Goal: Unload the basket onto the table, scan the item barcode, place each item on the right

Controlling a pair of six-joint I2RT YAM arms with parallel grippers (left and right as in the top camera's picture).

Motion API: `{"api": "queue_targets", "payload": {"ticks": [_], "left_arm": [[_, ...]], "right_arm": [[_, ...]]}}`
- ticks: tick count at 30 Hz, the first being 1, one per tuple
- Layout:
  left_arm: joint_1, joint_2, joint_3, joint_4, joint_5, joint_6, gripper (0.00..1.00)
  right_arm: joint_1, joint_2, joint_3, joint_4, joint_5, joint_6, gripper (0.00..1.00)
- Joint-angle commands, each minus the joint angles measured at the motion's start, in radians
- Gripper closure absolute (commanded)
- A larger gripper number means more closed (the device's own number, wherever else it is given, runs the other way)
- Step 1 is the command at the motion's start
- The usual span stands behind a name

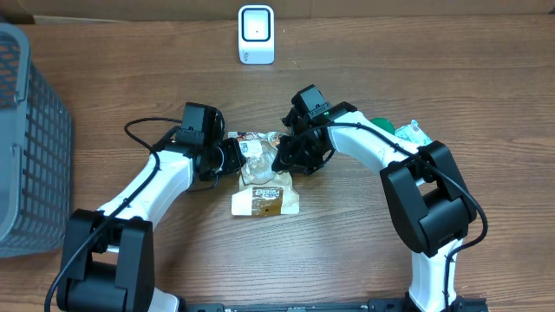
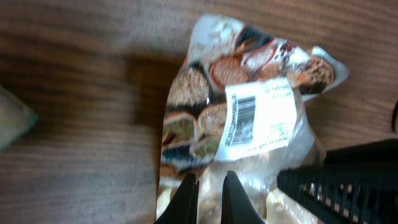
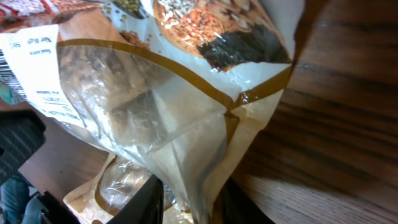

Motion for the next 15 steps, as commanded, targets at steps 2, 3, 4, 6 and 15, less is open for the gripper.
{"api": "queue_targets", "payload": {"ticks": [2,3,4,6,15], "left_arm": [[-0.003,0.040,-0.016,0.071,0.016,0.008,0.96],[-0.003,0.048,-0.016,0.108,0.061,0.032,0.96],[-0.003,0.050,-0.016,0.136,0.106,0.055,0.96],[-0.003,0.052,-0.016,0.184,0.176,0.109,0.96],[-0.003,0.071,-0.026,0.148,0.066,0.182,0.96]], "right_arm": [[0.005,-0.010,-0.002,0.011,-0.012,0.000,0.73],[0.005,-0.010,-0.002,0.013,-0.012,0.000,0.73],[0.005,-0.010,-0.002,0.014,-0.012,0.000,0.73],[0.005,-0.010,-0.002,0.015,-0.012,0.000,0.73],[0.005,-0.010,-0.002,0.015,-0.014,0.000,0.67]]}}
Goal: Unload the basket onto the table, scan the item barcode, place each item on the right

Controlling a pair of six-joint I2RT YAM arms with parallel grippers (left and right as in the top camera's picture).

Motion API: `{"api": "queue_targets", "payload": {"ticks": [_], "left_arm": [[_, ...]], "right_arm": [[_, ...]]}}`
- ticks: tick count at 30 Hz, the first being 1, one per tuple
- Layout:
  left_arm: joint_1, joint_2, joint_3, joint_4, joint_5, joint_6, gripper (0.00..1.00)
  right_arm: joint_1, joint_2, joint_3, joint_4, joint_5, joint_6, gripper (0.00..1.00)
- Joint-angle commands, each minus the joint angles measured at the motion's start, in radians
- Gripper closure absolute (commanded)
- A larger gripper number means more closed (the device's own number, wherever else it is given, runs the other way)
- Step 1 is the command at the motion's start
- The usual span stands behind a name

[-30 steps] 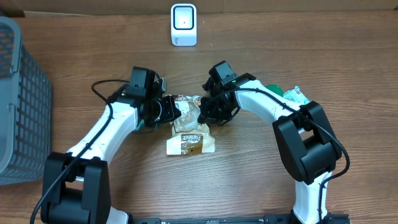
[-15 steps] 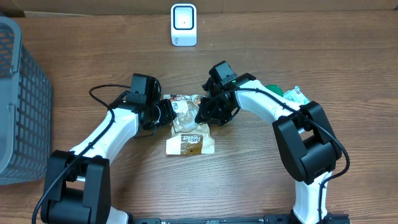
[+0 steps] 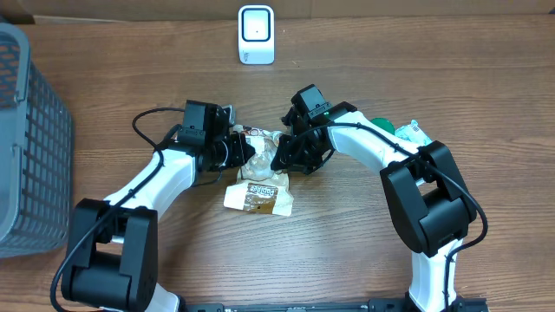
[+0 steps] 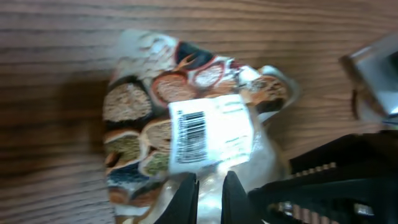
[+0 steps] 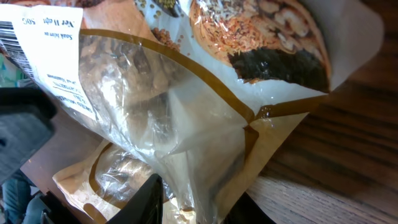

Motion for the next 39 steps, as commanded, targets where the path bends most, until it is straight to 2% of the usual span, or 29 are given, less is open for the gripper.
{"api": "queue_targets", "payload": {"ticks": [1,3,10,20,26,34,39], "left_arm": [[-0.003,0.035,-0.018,0.000,-0.042,0.063,0.96],[-0.003,0.056,-0.018,0.008,-0.040,0.061,0.96],[0.000,0.148,-0.018,0.040,-0.038,0.047,0.96],[0.008,0.188,-0.017,0.042,-0.036,0.036,0.96],[0.011,0.188,-0.017,0.040,-0.029,0.036,0.96],[0.015,0.188,-0.017,0.039,-0.026,0.035,0.96],[0.015,0.188,-0.017,0.038,-0.026,0.035,0.96]], "right_arm": [[0.005,-0.010,-0.002,0.003,-0.020,-0.001,0.63],[-0.005,-0.012,0.000,-0.002,-0.068,-0.014,0.55],[-0.106,-0.075,0.002,-0.084,-0.157,-0.101,0.46],[-0.097,-0.089,-0.026,-0.066,-0.156,-0.094,0.46],[-0.088,-0.089,-0.122,0.029,-0.071,0.086,0.46],[-0.093,-0.089,-0.207,0.164,-0.238,0.098,0.47],[-0.043,-0.085,-0.209,0.257,-0.242,0.141,0.47]]}}
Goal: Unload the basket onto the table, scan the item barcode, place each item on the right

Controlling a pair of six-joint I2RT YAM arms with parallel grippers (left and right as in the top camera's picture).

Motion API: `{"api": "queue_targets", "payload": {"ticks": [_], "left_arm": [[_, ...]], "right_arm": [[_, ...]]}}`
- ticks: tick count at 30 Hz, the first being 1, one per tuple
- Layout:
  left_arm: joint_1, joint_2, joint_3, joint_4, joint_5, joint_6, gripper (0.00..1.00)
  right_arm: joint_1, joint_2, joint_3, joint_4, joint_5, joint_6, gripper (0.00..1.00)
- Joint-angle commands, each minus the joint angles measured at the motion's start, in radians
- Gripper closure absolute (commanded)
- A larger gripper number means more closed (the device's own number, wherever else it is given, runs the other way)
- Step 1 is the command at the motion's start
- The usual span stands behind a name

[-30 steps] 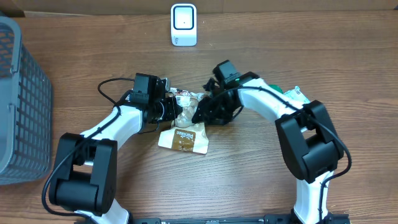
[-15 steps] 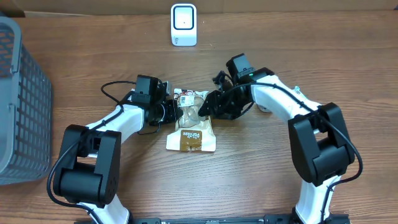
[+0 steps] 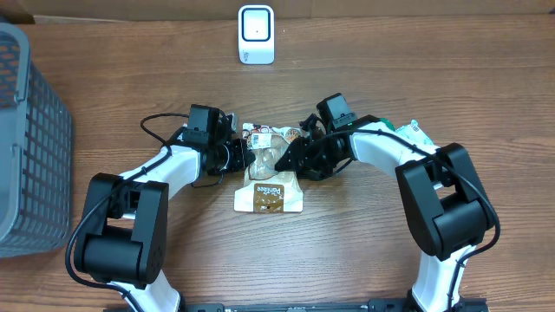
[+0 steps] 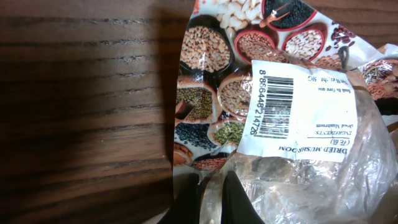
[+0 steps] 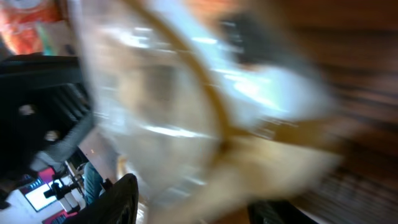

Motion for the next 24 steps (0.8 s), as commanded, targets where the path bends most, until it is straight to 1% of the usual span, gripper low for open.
{"api": "queue_targets", "payload": {"ticks": [1,4,5,6,7,10,13,18,21,24], "left_arm": [[0.005,0.052,-0.018,-0.014,-0.041,0.007,0.96],[0.006,0.052,-0.018,-0.014,-0.041,0.007,0.96],[0.006,0.052,-0.018,-0.015,-0.041,0.007,0.96],[0.006,0.052,-0.018,-0.015,-0.041,0.007,0.96],[0.006,0.052,-0.018,-0.016,-0.042,0.007,0.96],[0.007,0.052,-0.018,-0.019,-0.045,0.007,0.96],[0.021,0.051,-0.018,-0.021,-0.045,0.007,0.96],[0.105,-0.011,0.008,-0.058,0.074,0.013,0.96],[0.151,-0.090,0.038,-0.125,0.106,0.044,0.96],[0.193,-0.201,0.081,-0.233,0.099,0.103,0.96]], "right_arm": [[0.050,-0.023,-0.006,0.050,-0.027,0.045,0.48],[0.071,-0.020,-0.006,0.068,-0.005,0.061,0.60],[0.073,-0.020,-0.006,0.068,0.002,0.061,0.67],[0.073,-0.020,-0.006,0.068,0.006,0.064,0.77],[0.073,-0.020,-0.006,0.068,0.006,0.064,0.83],[0.066,-0.020,-0.006,0.068,0.019,0.064,0.92],[0.054,-0.021,-0.006,0.067,0.019,0.060,0.96],[0.023,-0.073,-0.005,0.043,-0.070,-0.131,0.96],[0.019,-0.130,-0.005,0.014,-0.069,-0.219,0.96],[0.013,-0.183,-0.005,-0.003,-0.074,-0.268,0.96]]}}
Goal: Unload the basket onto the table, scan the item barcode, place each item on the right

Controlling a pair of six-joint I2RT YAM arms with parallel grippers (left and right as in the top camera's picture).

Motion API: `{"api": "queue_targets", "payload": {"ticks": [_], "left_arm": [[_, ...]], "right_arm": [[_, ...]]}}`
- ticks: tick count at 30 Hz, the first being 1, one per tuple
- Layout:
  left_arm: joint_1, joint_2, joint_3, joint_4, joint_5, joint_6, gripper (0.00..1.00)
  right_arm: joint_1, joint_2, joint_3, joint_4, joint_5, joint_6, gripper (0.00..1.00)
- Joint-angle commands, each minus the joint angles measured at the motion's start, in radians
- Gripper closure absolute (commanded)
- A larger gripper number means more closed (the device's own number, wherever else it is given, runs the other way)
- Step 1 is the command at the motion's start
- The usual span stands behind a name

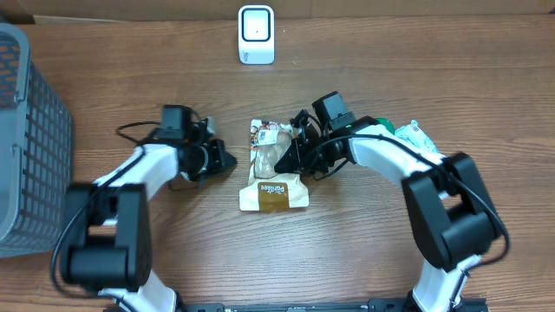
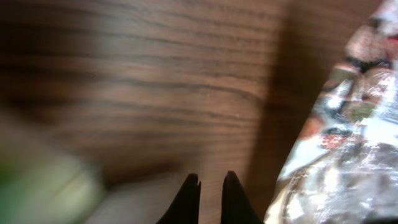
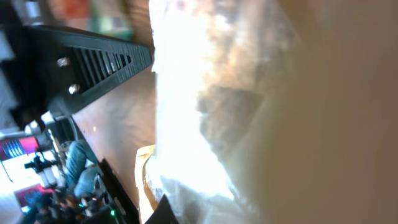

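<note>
The item is a clear and brown snack bag (image 1: 273, 192) lying mid-table, its printed top and white label (image 1: 270, 133) pointing toward the white scanner (image 1: 256, 35) at the far edge. My right gripper (image 1: 290, 156) is shut on the bag's right side. In the right wrist view the blurred bag (image 3: 205, 112) fills the frame, and only one dark finger (image 3: 166, 214) shows. My left gripper (image 1: 224, 161) stands left of the bag, apart from it. Its fingertips (image 2: 208, 199) are close together over bare wood with nothing between them. The bag (image 2: 348, 130) shows at that view's right edge.
A grey mesh basket (image 1: 26, 130) stands at the left edge. Green and white packets (image 1: 408, 132) lie behind my right arm. A blurred pale-green shape (image 2: 37, 180) sits at the lower left of the left wrist view. The brown wooden table (image 1: 347, 260) carries everything.
My left gripper was at the bag's left side with the barcode label close in view. It now sits farther left, off the bag. The right gripper still holds the bag, now slightly farther right.
Both grippers stood on either side of the bag's upper half, the label facing the left wrist camera. The bag was turned and shifted between them over the following moments. Now only my right gripper is on it and the left arm has drawn away leftward.
</note>
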Motion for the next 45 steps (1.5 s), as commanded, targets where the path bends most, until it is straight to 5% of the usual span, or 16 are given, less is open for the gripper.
{"api": "queue_targets", "payload": {"ticks": [1,10,13,15,23,32,40,45], "left_arm": [[0.053,-0.179,0.088,-0.100,0.019,0.098,0.96],[0.166,-0.429,0.237,-0.442,-0.255,0.228,0.92],[0.197,-0.471,0.261,-0.492,-0.376,0.228,0.48],[0.224,-0.497,0.264,-0.504,-0.431,0.225,0.00],[0.281,-0.514,0.264,-0.507,-0.444,0.191,0.00],[0.280,-0.514,0.263,-0.507,-0.443,0.191,0.01],[0.281,-0.514,0.263,-0.507,-0.443,0.191,0.00],[0.281,-0.514,0.263,-0.507,-0.443,0.191,0.01]], "right_arm": [[-0.006,-0.124,0.002,-0.010,-0.044,-0.141,0.96],[-0.005,-0.201,0.003,-0.073,-0.214,-0.356,0.96],[-0.005,-0.243,0.014,-0.112,-0.226,-0.390,0.96],[-0.006,-0.279,0.043,-0.176,-0.223,-0.422,0.96],[-0.004,-0.373,0.181,-0.397,-0.219,-0.550,0.96],[-0.003,-0.394,0.206,-0.414,-0.203,-0.565,0.96],[-0.002,-0.391,0.241,-0.333,0.092,-0.315,0.96],[-0.002,-0.325,0.516,-0.470,0.354,-0.301,0.96]]}}
